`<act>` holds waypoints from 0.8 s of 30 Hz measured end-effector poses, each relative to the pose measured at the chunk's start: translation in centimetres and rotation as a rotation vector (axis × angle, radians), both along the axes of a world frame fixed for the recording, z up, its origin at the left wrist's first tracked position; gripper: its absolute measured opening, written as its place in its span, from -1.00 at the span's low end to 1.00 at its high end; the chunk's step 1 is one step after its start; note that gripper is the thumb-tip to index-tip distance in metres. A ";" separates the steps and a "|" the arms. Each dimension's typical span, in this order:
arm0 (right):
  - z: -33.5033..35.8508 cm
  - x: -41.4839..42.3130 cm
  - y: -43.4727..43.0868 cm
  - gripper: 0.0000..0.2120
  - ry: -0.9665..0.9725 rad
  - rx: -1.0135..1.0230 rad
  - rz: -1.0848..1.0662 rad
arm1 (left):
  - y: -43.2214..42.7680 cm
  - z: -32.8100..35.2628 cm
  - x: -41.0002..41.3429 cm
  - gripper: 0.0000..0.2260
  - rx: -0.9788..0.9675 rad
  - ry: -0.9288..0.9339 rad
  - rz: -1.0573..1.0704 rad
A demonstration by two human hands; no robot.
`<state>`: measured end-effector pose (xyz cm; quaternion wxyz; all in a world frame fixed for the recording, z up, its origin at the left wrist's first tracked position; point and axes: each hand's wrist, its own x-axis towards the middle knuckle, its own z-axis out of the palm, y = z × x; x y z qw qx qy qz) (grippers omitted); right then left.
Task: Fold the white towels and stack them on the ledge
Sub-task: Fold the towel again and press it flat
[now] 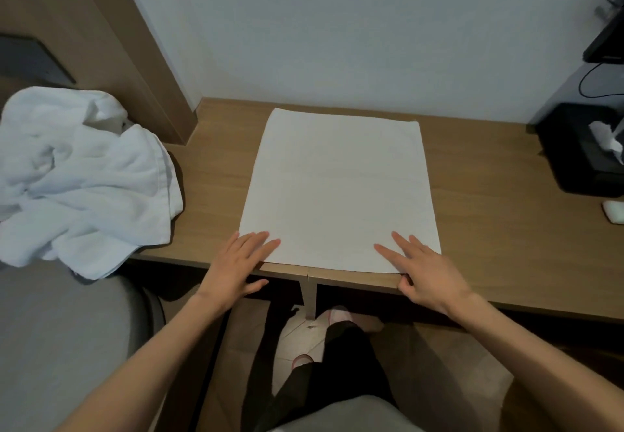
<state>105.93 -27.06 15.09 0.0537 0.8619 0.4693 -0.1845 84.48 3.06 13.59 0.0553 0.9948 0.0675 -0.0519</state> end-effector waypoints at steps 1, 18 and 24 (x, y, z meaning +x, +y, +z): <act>0.2 -0.4 -0.4 -0.32 0.014 -0.004 -0.010 | -0.3 0.2 -0.3 -0.32 0.019 -0.025 -0.014; 0.9 -5.1 -3.8 -0.73 -0.094 0.355 -0.300 | 0.2 2.8 -3.3 -0.73 -0.460 -0.304 0.222; 3.8 -2.3 -1.2 -0.87 0.257 0.993 -0.718 | 2.2 5.9 0.5 -0.87 -0.805 -0.545 0.602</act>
